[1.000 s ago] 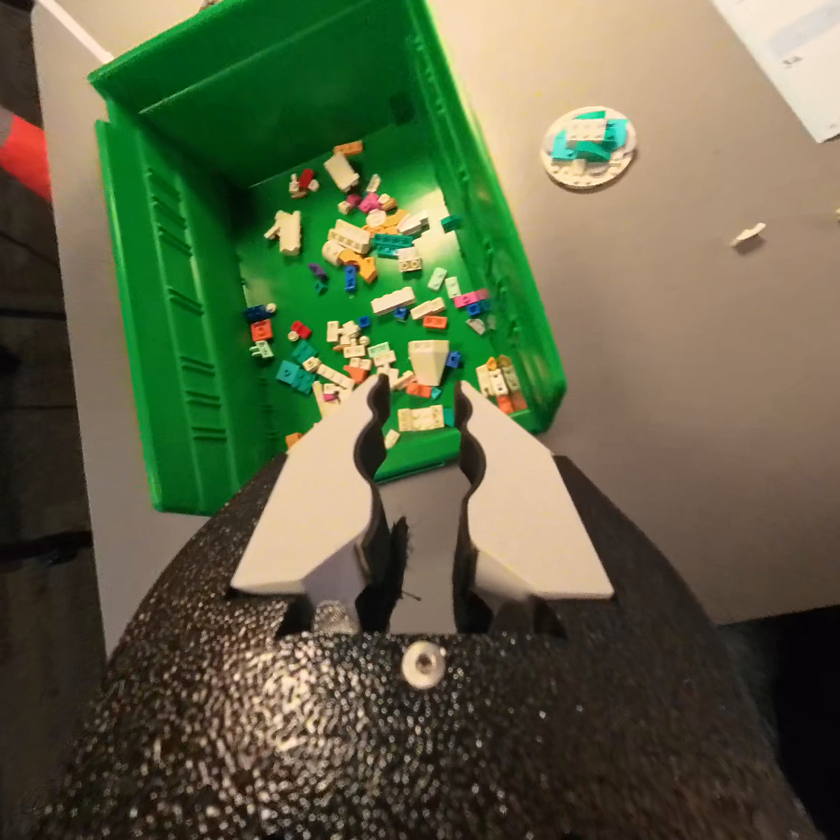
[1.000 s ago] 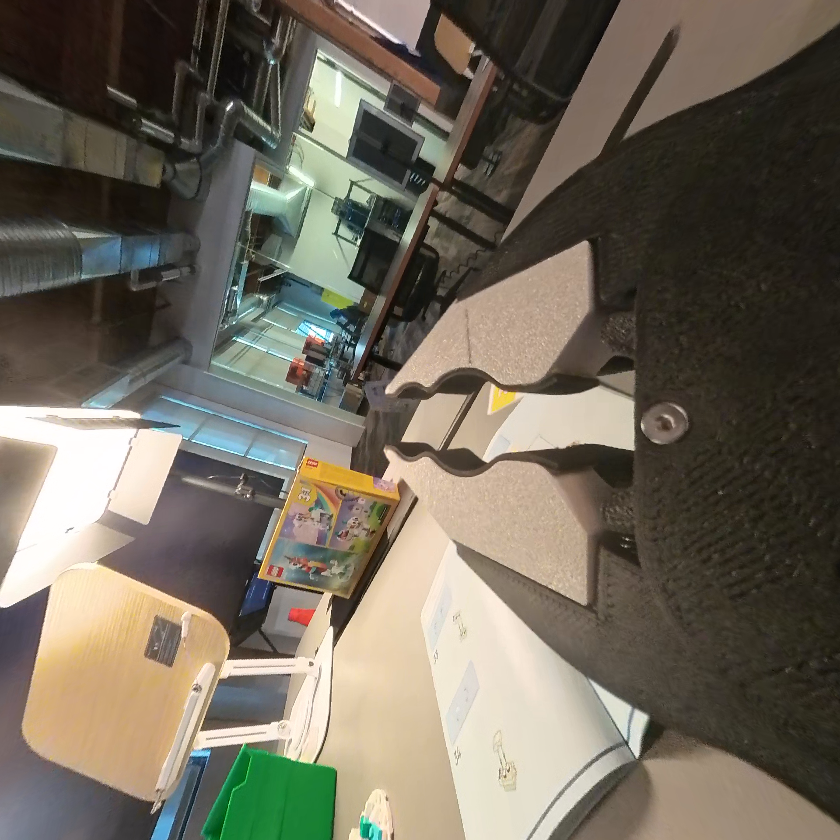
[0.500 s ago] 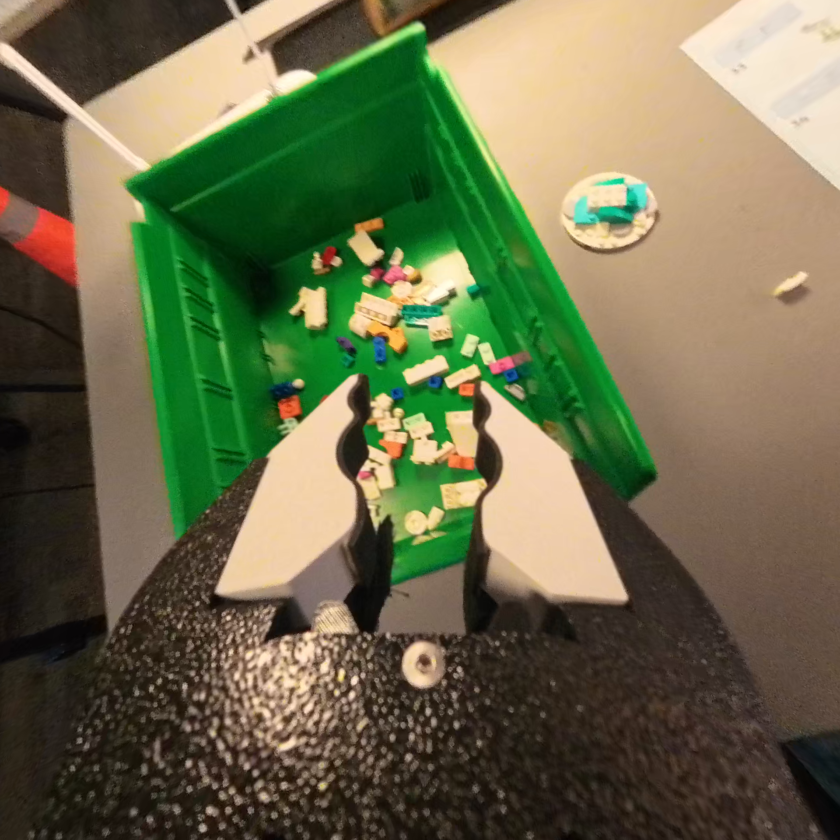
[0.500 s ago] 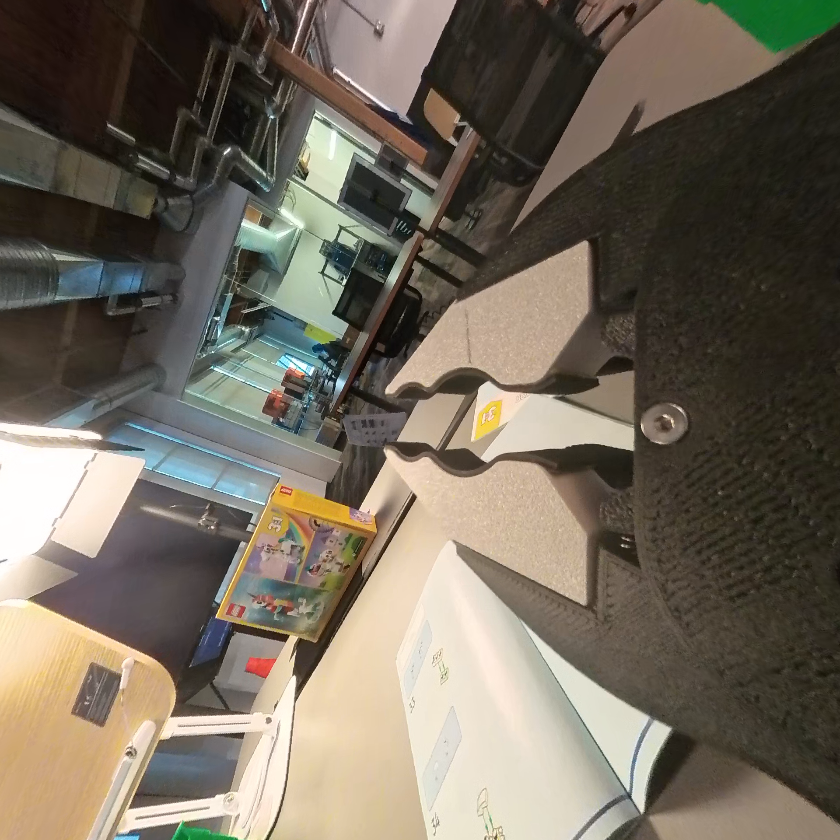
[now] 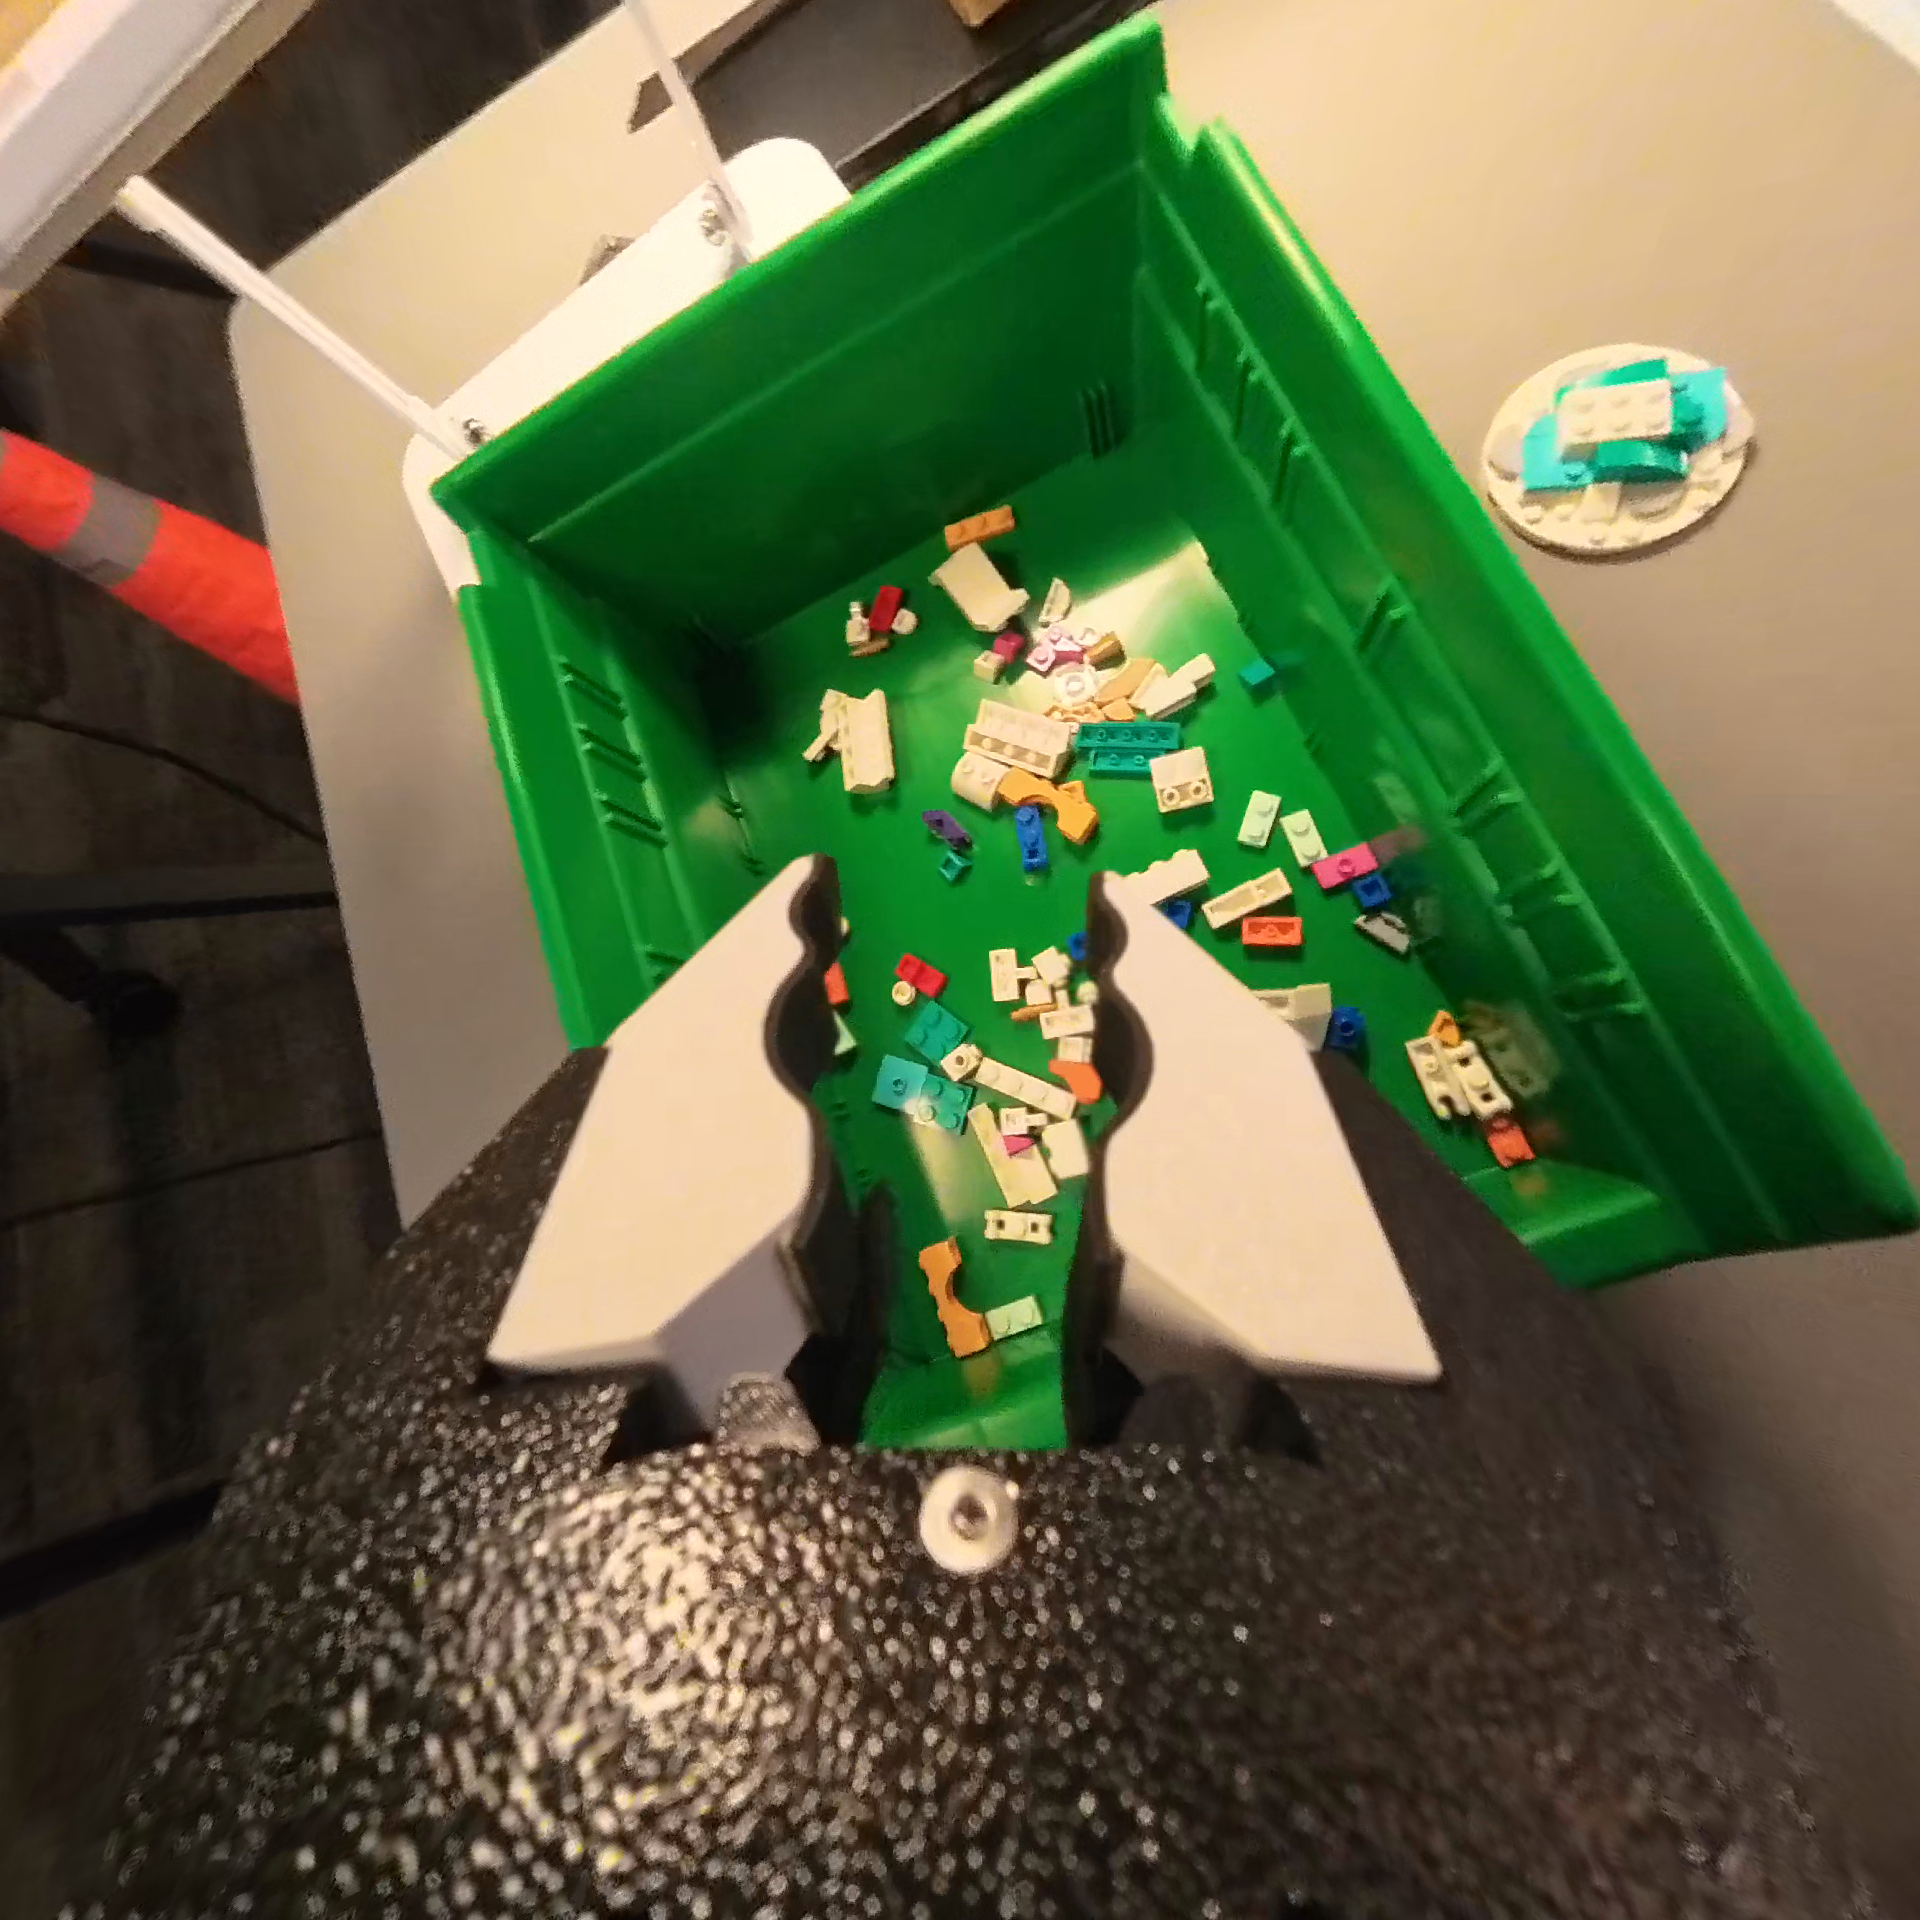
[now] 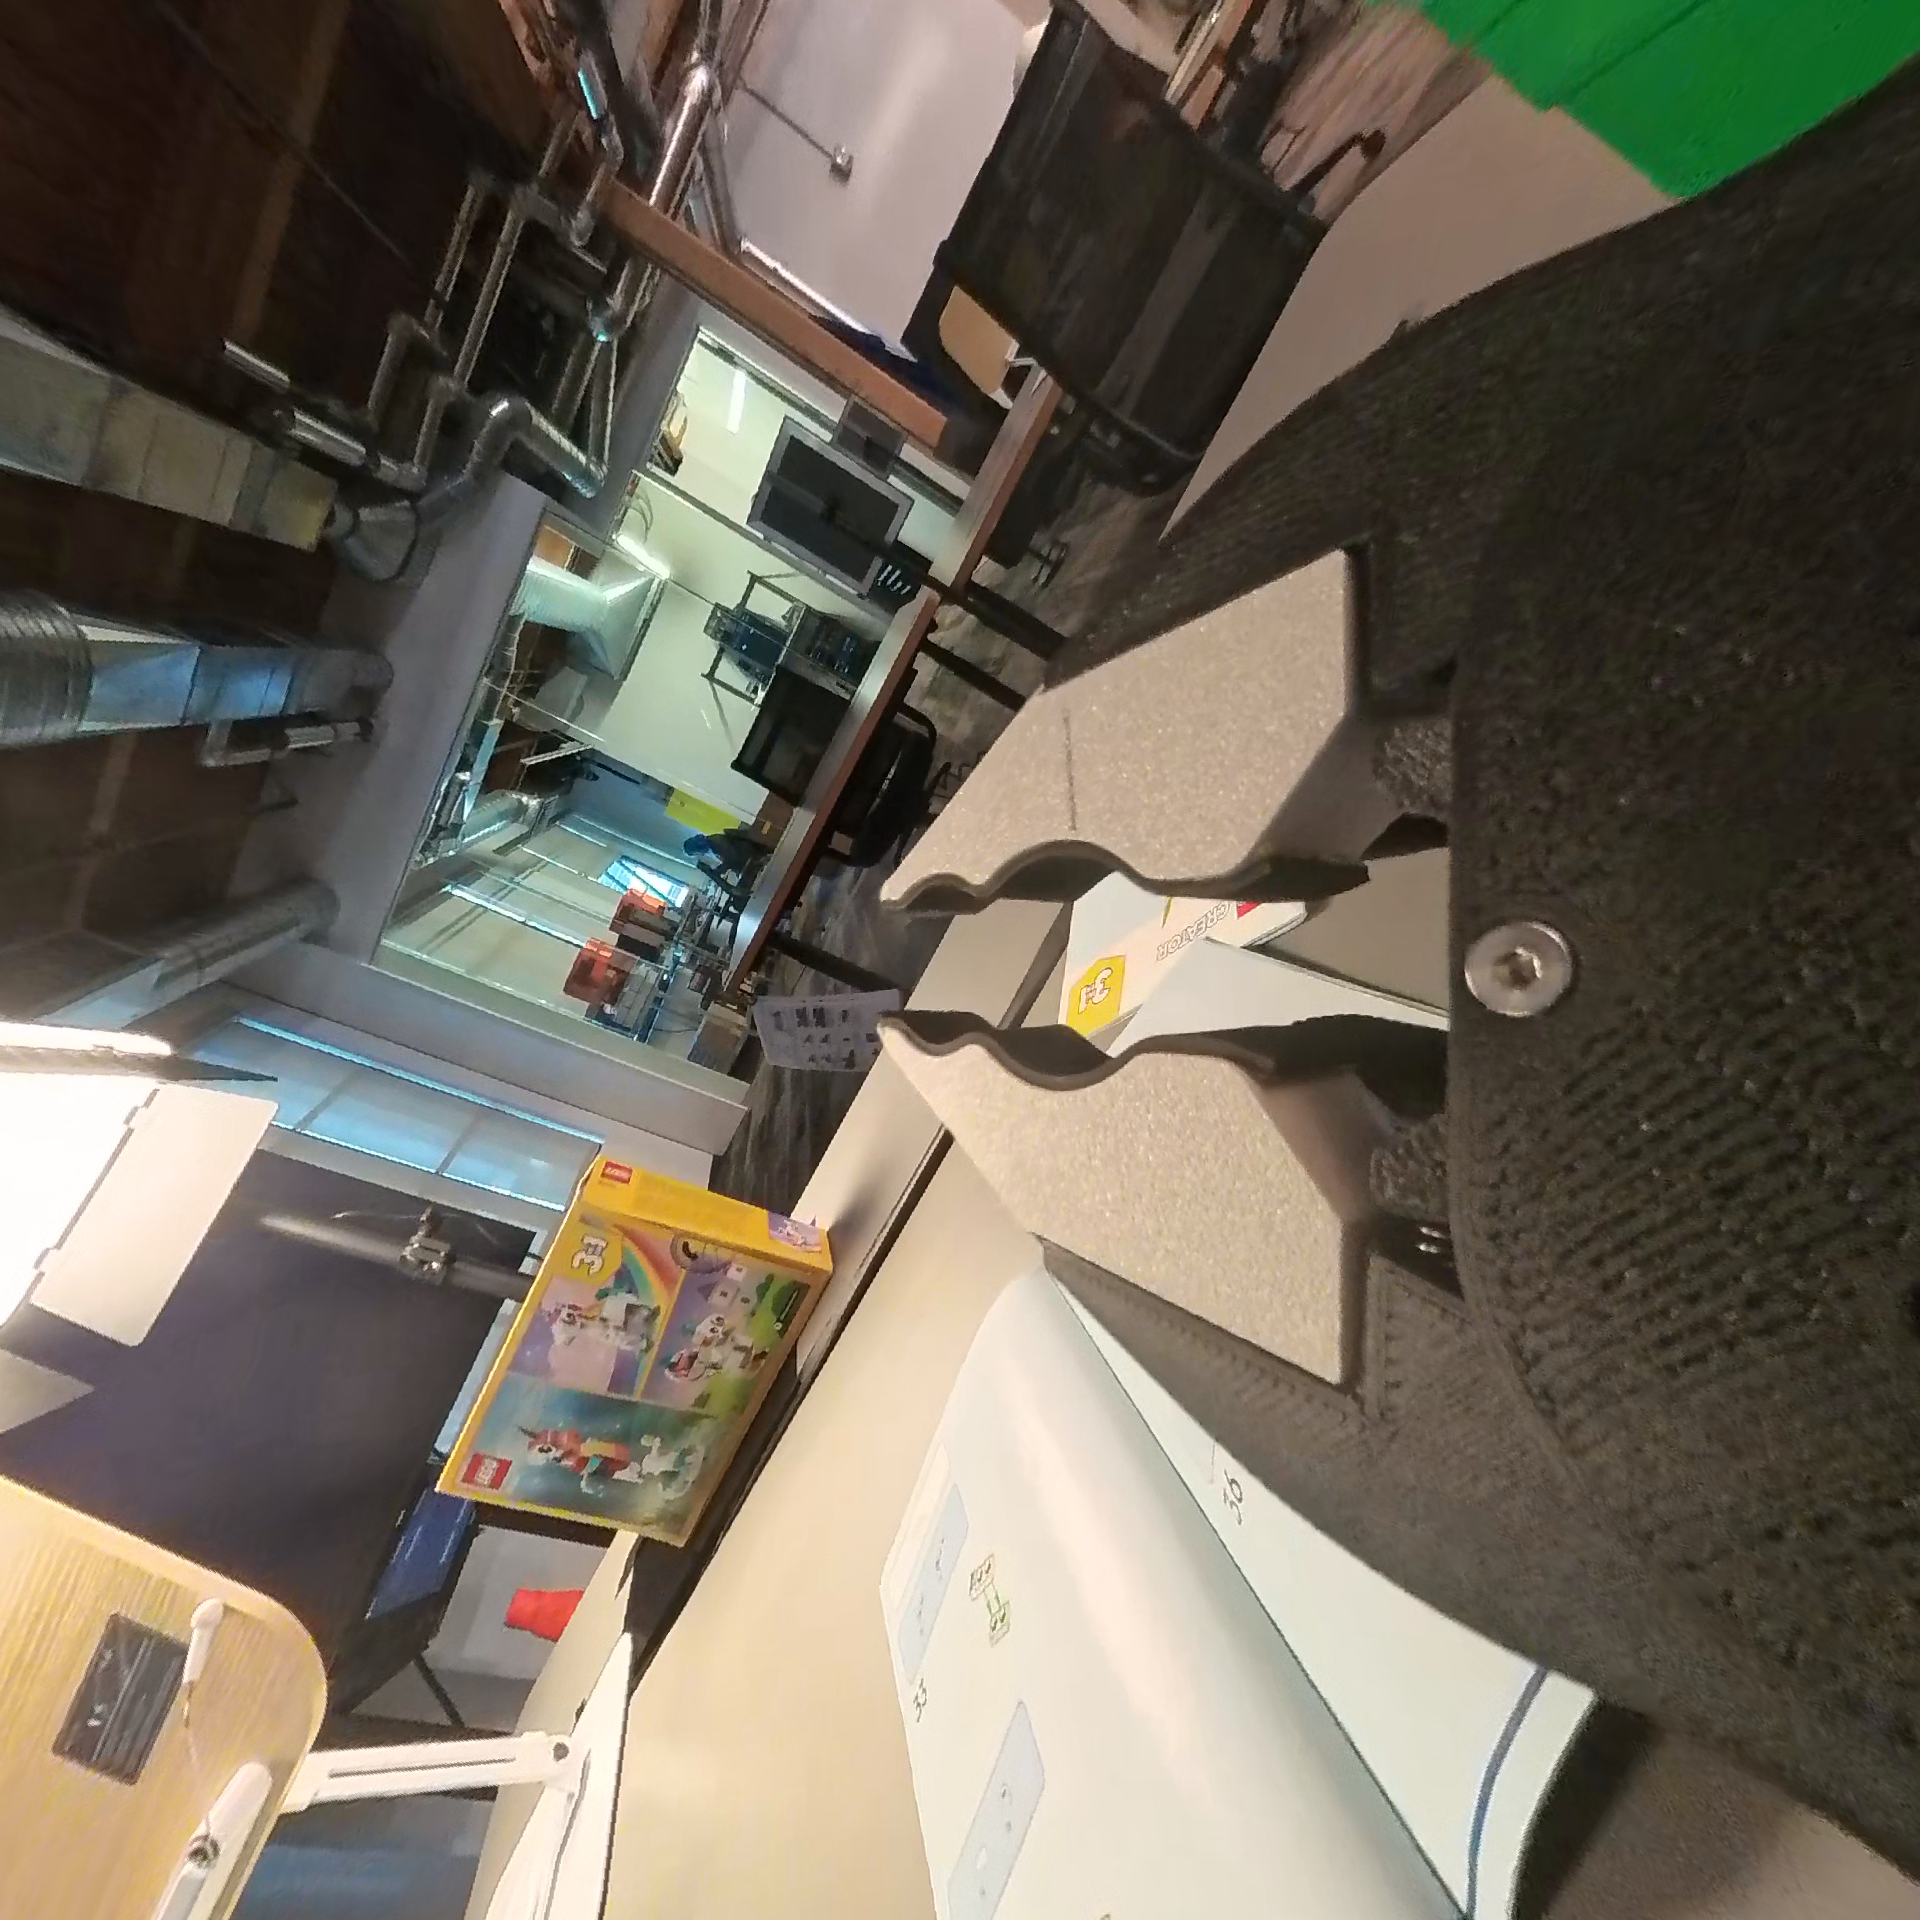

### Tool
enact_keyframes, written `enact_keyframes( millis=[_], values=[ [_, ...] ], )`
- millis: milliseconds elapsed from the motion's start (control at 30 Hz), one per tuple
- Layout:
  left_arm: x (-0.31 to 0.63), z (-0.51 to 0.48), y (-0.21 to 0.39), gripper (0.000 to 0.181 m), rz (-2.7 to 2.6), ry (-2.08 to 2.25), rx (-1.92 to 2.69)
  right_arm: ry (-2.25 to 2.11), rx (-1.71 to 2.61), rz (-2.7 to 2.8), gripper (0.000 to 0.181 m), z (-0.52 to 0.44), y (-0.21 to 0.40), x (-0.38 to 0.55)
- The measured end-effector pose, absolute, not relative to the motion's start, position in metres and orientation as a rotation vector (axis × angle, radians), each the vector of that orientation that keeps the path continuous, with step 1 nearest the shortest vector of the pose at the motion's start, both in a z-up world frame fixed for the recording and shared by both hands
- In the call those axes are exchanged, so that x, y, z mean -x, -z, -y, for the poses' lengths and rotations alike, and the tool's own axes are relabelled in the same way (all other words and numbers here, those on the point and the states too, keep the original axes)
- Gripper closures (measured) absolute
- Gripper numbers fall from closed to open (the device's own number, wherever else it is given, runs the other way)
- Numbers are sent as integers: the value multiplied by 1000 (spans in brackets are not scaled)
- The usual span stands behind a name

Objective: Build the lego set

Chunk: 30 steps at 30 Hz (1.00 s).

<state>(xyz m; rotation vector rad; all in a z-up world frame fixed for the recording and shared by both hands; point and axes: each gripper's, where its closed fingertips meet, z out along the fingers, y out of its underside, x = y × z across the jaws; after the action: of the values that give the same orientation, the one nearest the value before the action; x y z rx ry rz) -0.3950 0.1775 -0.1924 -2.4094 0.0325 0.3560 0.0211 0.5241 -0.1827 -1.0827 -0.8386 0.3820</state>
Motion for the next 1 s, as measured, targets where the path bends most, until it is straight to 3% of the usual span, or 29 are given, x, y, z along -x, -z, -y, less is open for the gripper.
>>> enact_keyframes(
  millis=[1000],
  values=[
    [373,-154,207,140,-18,-217,2387,-341,1099,821,165,-529,183,-24]
  ],
)
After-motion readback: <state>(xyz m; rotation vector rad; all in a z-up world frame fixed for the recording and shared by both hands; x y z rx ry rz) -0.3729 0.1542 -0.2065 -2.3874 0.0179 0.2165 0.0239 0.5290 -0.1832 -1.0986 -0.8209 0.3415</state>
